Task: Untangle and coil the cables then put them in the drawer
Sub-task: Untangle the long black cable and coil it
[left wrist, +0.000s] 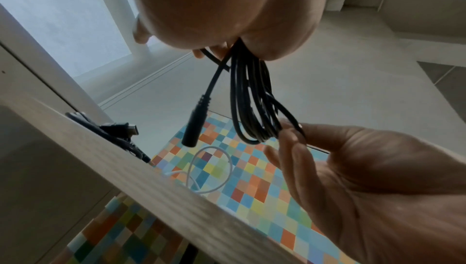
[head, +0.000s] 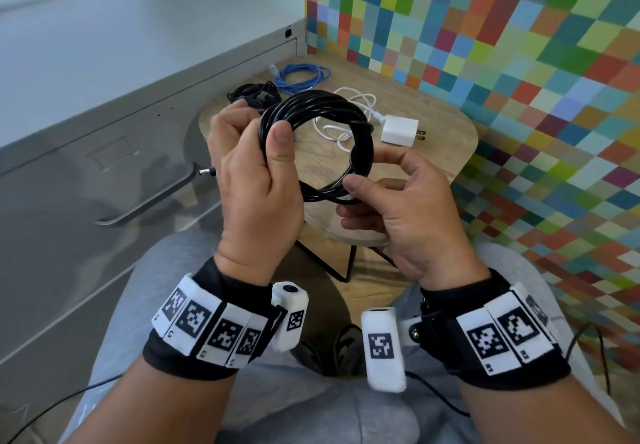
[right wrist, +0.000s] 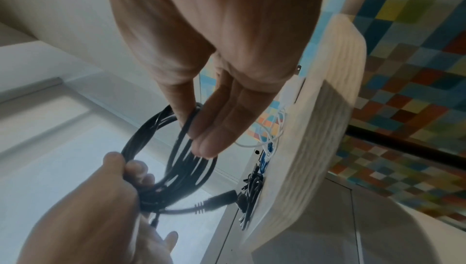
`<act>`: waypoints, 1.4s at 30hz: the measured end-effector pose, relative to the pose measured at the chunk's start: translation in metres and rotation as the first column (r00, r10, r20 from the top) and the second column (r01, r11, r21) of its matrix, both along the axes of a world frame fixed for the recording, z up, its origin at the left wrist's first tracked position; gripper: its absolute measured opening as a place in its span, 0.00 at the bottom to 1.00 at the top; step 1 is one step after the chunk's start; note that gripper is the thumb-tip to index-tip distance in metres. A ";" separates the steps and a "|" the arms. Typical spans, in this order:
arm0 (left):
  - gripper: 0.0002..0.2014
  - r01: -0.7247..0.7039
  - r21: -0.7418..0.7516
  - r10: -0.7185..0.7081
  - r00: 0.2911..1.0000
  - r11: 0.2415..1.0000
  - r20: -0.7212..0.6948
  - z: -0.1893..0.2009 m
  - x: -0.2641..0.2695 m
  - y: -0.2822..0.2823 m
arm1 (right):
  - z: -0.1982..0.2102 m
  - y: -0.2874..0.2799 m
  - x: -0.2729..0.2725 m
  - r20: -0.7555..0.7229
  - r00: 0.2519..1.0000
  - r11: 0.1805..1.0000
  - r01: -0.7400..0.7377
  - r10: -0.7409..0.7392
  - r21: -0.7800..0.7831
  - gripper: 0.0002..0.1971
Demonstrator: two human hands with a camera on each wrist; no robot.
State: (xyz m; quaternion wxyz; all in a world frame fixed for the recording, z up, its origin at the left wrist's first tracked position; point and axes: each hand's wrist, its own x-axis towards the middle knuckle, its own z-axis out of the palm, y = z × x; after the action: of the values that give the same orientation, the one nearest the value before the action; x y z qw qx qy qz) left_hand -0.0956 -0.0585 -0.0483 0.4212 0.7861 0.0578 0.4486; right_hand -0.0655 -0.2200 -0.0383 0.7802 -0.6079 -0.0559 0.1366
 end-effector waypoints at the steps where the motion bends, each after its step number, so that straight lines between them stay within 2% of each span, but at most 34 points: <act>1: 0.21 -0.014 0.023 0.014 1.000 1.000 -0.004 0.000 0.000 0.002 | -0.001 0.000 0.001 0.004 1.000 1.000 0.004 -0.004 0.002 0.18; 5: 0.23 -0.070 0.128 0.066 0.997 0.989 0.036 0.001 -0.001 0.011 | 0.000 -0.003 0.004 -0.088 0.995 0.983 -0.023 0.039 0.184 0.16; 9: 0.23 -0.107 0.173 0.107 0.994 0.979 0.009 -0.002 0.000 0.020 | 0.005 -0.008 0.005 -0.216 0.961 0.929 -0.089 0.176 0.360 0.12; 12: 0.25 -0.109 0.168 0.110 0.994 0.980 0.004 0.001 -0.001 0.023 | 0.008 -0.018 0.008 -0.238 0.931 0.927 -0.193 0.276 0.320 0.15; 14: 0.27 -0.102 0.173 0.096 0.994 0.980 0.043 0.004 -0.003 0.024 | 0.009 -0.024 0.011 -0.208 0.918 0.929 -0.291 0.338 0.227 0.17; 16: 0.23 -0.085 0.151 0.072 0.993 0.985 0.089 0.009 -0.005 0.023 | 0.010 -0.030 0.011 -0.168 0.908 0.923 -0.368 0.383 0.115 0.19; 18: 0.15 -0.101 0.073 0.091 0.987 0.992 0.131 0.014 -0.006 0.022 | 0.008 -0.031 0.010 -0.152 0.911 0.922 -0.387 0.384 0.009 0.21; 21: 0.17 -0.090 -0.169 0.113 0.985 0.982 0.132 0.012 -0.002 0.022 | 0.005 -0.026 0.004 -0.151 0.911 0.915 -0.398 0.385 -0.068 0.27; 24: 0.17 0.012 -0.342 0.022 0.995 0.940 0.097 0.009 -0.001 0.013 | 0.002 -0.008 -0.009 -0.131 0.898 0.899 -0.432 0.421 -0.070 0.30; 26: 0.19 0.062 -0.405 -0.035 0.997 0.912 0.075 0.008 -0.003 -0.002 | -0.002 0.006 -0.017 -0.120 0.906 0.907 -0.416 0.407 -0.068 0.29; 30: 0.22 0.168 -0.498 -0.162 0.985 0.851 0.054 0.004 -0.005 -0.026 | -0.005 0.016 -0.020 -0.098 0.963 0.968 -0.250 0.253 0.036 0.25; 32: 0.20 0.272 -0.566 -0.280 0.957 0.778 0.075 0.002 -0.005 -0.029 | -0.004 0.014 -0.018 -0.086 0.985 0.988 -0.144 0.149 0.054 0.24; 33: 0.17 0.334 -0.610 -0.357 0.930 0.718 0.089 0.001 -0.005 -0.030 | -0.004 0.011 -0.017 -0.077 0.992 0.994 -0.099 0.103 0.056 0.22; 35: 0.15 0.434 -0.687 -0.514 0.852 0.582 0.102 0.000 -0.005 -0.031 | -0.004 0.008 -0.014 -0.066 0.997 0.996 -0.030 0.035 0.079 0.17; 37: 0.14 0.457 -0.737 -0.624 0.779 0.498 0.062 -0.002 -0.005 -0.026 | -0.002 0.004 -0.013 -0.059 0.998 0.996 0.017 -0.012 0.084 0.16; 39: 0.11 0.465 -0.754 -0.730 0.683 0.464 -0.027 -0.004 -0.004 -0.012 | -0.003 -0.003 -0.008 -0.033 0.999 0.999 0.043 -0.042 0.026 0.15; 40: 0.09 0.476 -0.746 -0.769 0.635 0.466 -0.075 -0.004 -0.005 -0.004 | -0.005 -0.008 -0.004 0.017 0.999 0.997 0.040 -0.039 -0.061 0.15; 42: 0.08 0.492 -0.726 -0.784 0.612 0.481 -0.105 -0.002 -0.006 0.009 | -0.010 -0.017 0.004 0.166 0.985 0.956 0.008 0.042 -0.292 0.16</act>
State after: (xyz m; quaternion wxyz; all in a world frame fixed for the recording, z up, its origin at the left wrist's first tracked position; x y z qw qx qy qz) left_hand -0.1021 -0.0497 -0.0506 0.7740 0.6327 -0.0107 0.0216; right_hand -0.0614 -0.2374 -0.0486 0.6731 -0.7253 -0.1068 0.0978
